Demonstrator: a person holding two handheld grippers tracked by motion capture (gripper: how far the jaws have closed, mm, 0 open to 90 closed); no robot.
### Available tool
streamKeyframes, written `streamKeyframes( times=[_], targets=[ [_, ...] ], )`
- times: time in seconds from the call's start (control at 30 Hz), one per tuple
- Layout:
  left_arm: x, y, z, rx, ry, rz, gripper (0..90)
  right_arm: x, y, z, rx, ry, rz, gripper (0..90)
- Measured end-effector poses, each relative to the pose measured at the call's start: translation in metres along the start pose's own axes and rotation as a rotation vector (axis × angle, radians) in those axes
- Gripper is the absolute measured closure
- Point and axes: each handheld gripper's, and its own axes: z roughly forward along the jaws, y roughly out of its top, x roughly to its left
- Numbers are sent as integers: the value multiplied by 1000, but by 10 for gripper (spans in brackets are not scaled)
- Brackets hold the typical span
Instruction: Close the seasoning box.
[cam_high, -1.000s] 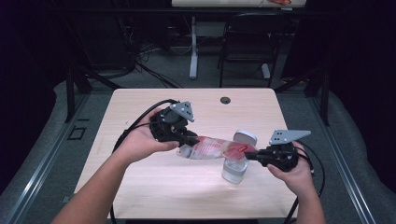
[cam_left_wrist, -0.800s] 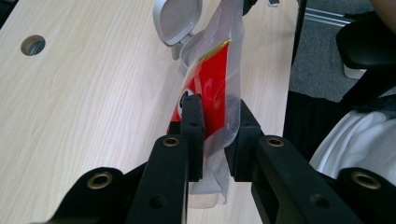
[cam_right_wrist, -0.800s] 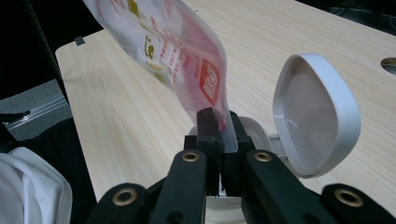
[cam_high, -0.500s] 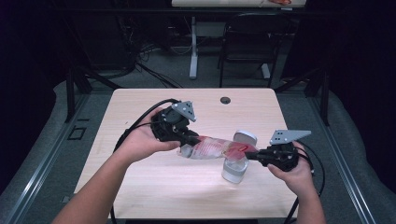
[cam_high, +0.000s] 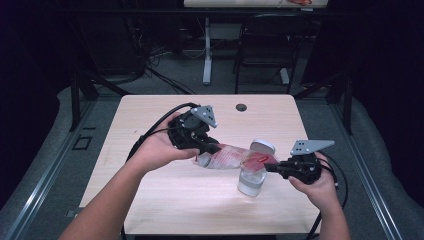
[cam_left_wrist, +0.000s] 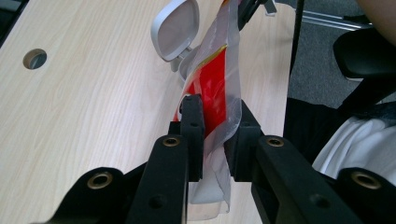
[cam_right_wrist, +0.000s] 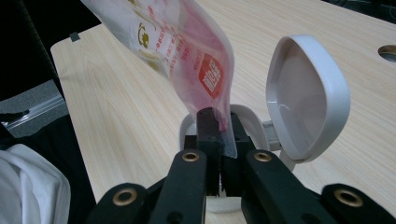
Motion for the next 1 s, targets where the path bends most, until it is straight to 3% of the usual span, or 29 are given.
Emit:
streamKeyframes(
  times=[0.53, 1.0],
  targets=[
    [2, 7, 1, -19, -5, 0, 784, -2, -6, -1, -3, 5, 17, 894],
    [6, 10, 3, -47, -12, -1, 759, -5, -10, -2, -12, -17, 34, 900]
  ],
)
